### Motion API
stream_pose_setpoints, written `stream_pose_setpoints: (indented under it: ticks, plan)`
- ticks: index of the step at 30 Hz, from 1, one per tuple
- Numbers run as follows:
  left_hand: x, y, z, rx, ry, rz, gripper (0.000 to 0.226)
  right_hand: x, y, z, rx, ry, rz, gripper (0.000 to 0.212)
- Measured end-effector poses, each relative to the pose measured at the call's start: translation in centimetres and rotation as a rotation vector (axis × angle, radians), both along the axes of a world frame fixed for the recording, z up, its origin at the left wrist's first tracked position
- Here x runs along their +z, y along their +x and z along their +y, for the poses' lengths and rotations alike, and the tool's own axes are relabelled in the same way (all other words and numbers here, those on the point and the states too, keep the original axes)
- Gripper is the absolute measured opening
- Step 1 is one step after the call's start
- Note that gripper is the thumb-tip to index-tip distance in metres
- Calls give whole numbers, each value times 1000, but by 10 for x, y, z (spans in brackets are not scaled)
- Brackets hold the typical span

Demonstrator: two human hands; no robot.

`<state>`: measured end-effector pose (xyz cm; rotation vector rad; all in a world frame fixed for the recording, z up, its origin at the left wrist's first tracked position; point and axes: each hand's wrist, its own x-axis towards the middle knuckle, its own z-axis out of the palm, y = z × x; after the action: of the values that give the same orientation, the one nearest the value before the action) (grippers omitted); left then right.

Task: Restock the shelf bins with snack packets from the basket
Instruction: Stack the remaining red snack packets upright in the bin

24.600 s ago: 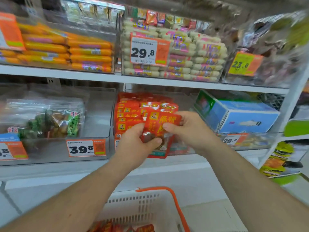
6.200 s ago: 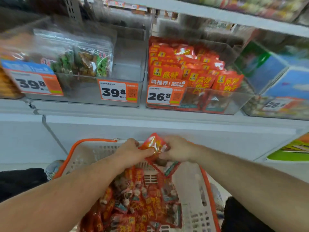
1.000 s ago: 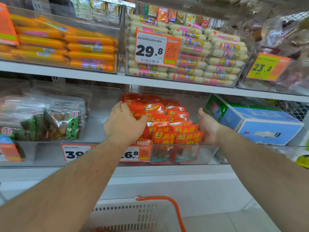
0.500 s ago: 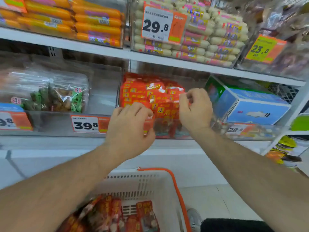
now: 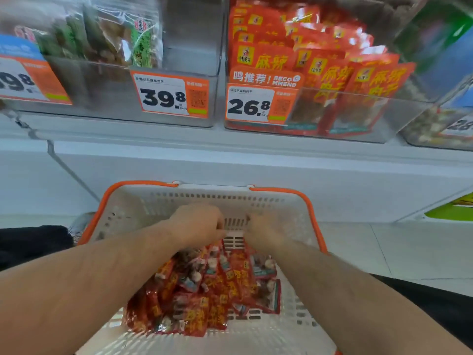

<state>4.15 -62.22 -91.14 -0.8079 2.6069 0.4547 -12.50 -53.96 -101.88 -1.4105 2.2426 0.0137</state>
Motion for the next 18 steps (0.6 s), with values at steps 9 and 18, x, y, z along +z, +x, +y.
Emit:
stream_pose_setpoints:
  ticks: [9, 18]
  plan:
    - [-24, -7, -11, 126, 89, -46, 26, -111, 2, 26, -431, 259, -73, 66]
    - [-38, 5, -19, 173, 211, -166, 19, -106, 21, 27, -545, 188, -96, 76]
